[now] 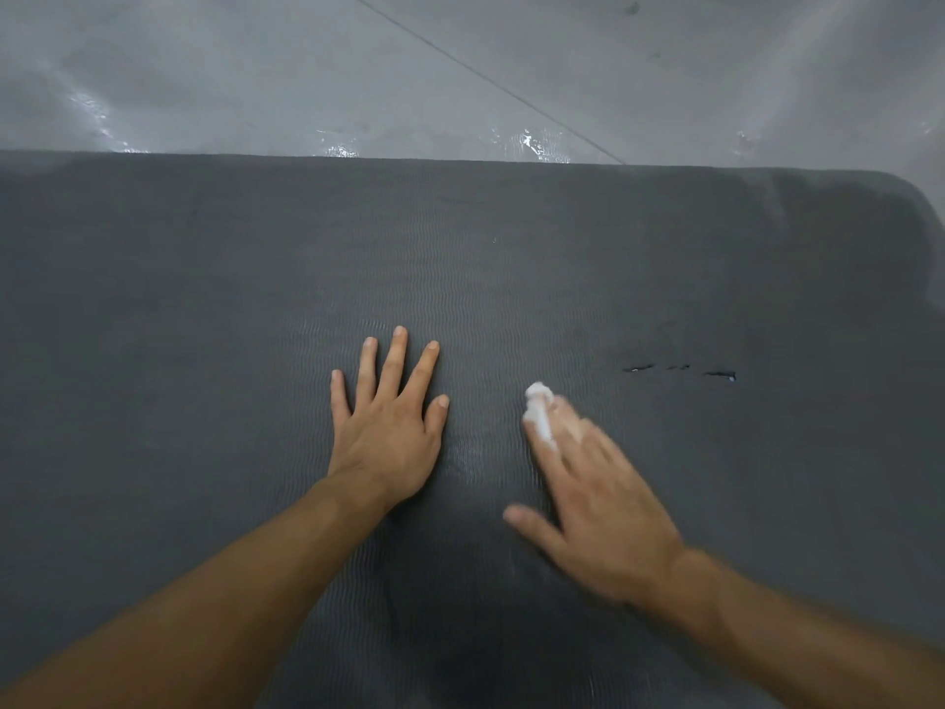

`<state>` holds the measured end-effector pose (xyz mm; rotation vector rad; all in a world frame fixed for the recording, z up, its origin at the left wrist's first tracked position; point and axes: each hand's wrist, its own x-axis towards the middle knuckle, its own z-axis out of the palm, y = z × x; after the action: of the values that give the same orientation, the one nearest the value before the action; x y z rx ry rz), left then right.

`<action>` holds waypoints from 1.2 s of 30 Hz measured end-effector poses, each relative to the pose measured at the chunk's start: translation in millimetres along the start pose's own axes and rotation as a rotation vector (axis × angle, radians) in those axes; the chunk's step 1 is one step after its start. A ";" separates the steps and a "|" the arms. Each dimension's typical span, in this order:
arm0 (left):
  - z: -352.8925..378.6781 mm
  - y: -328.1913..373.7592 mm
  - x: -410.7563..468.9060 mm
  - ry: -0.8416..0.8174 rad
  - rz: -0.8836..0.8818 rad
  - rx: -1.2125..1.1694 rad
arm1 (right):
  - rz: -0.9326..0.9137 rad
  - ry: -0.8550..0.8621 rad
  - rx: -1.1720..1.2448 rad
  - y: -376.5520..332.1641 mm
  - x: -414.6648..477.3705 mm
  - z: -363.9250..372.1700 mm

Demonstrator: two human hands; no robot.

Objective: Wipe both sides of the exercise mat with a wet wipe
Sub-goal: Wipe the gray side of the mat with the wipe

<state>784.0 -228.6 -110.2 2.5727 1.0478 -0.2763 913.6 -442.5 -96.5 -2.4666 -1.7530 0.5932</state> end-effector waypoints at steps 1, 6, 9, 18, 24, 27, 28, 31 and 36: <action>0.9 0.2 0.0 0.007 -0.005 0.004 | -0.061 -0.024 -0.002 -11.8 -7.9 4.6; -0.8 1.5 -0.6 0.009 -0.004 0.004 | -0.192 -0.003 -0.093 -7.4 -4.1 8.1; -2.8 0.3 -0.8 -0.004 0.000 -0.004 | -0.053 0.067 -0.127 25.3 25.3 -8.4; -2.0 -1.8 -0.1 -0.014 0.015 0.001 | 0.324 0.150 0.032 76.8 73.8 -34.6; -0.7 0.6 -1.1 0.014 0.001 0.004 | -0.159 -0.050 -0.087 -7.3 9.2 0.9; 0.5 -0.9 -2.3 0.030 0.009 0.007 | -0.290 -0.086 -0.127 -20.8 -11.8 14.8; 0.9 -1.3 -2.6 0.033 0.013 0.004 | -0.311 -0.073 -0.157 -18.1 -12.3 15.4; -0.4 -2.3 -2.9 0.031 0.018 0.007 | -0.405 -0.052 -0.250 -3.6 -3.3 9.3; -3.9 -9.3 -0.5 0.029 0.053 0.021 | -0.376 -0.070 -0.223 17.6 26.5 -6.4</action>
<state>777.3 -221.2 -108.7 2.6261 0.9901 -0.2387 939.0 -423.2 -102.5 -2.1678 -2.3459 0.4758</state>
